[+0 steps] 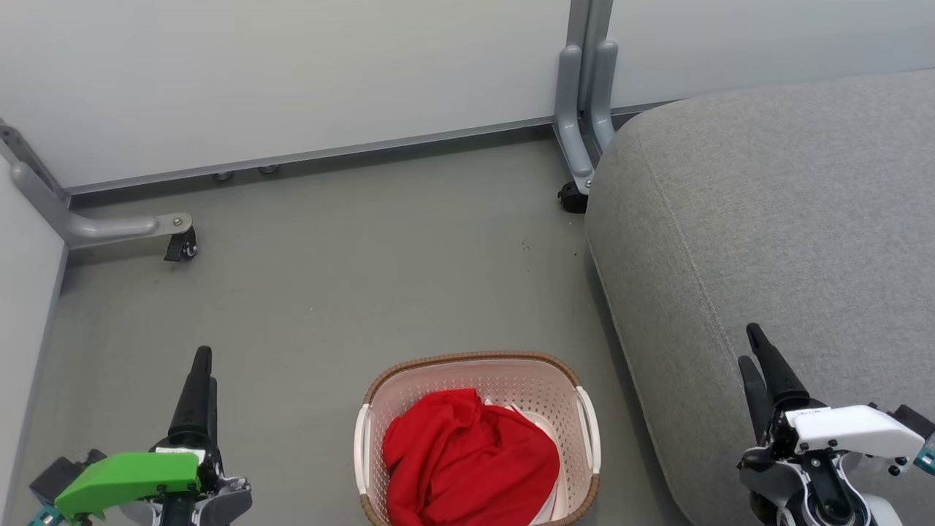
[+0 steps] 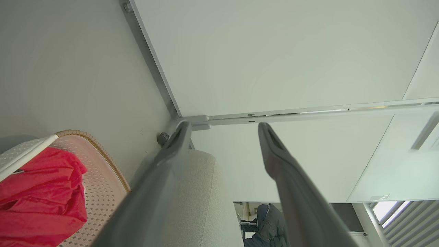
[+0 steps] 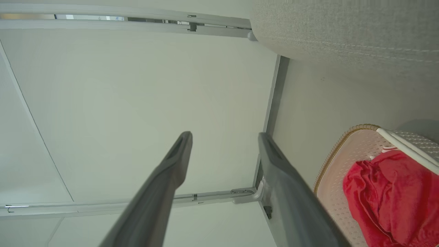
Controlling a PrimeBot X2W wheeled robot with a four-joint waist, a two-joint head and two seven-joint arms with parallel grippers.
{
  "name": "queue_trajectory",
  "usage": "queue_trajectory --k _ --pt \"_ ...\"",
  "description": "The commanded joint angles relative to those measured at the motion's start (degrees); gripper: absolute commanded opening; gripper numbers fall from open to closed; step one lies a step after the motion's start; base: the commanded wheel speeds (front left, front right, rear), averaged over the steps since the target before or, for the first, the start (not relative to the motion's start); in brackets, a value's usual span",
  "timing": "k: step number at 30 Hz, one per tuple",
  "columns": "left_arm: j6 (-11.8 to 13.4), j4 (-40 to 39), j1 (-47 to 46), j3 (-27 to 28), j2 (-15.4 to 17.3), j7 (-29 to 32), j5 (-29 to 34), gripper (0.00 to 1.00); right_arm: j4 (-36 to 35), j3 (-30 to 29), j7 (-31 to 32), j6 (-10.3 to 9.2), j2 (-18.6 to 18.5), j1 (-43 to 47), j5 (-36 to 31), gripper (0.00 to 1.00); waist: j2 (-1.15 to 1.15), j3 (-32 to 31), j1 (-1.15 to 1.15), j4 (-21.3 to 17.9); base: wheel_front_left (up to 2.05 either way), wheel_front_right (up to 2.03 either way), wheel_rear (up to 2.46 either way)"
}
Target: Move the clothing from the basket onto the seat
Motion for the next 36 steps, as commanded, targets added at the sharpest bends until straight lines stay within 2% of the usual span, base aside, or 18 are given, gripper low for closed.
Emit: queue_trajectory --k 1,7,15,30,36 --pt "0.09 -1.68 -0.73 -0.22 0.38 -0.66 3.55 1.0 -1.54 0.34 -0.75 0.02 -0.22 -0.87 -3.28 1.0 0.0 0.02 0.0 0.02 0.0 0.0 0.0" --pt "0.18 -3.45 -0.12 -1.24 0.18 -2.22 11.67 1.0 -2.98 1.58 -2.32 0.02 -0.26 -0.51 -12.78 1.0 0.0 0.07 0.0 0.09 0.0 0.0 0.0" --pt "1.0 -5.02 0.53 -2.44 0.18 -4.17 20.08 1.0 -4.7 2.42 -4.29 0.02 -0.32 0.33 -21.91 1.0 0.0 0.06 0.0 0.17 0.0 0.0 0.0" --pt "2.02 -7.29 1.75 -4.57 0.26 -7.44 33.39 1.0 -6.09 5.28 -7.54 0.02 -0.41 1.71 -35.83 1.0 0.0 -0.15 0.0 0.47 0.0 0.0 0.0" --pt "2.31 -8.16 2.08 -5.14 0.3 -8.58 38.25 1.0 -6.7 5.8 -8.69 0.03 -0.44 2.4 -38.44 1.0 0.0 -0.23 0.0 0.6 0.0 0.0 0.0"
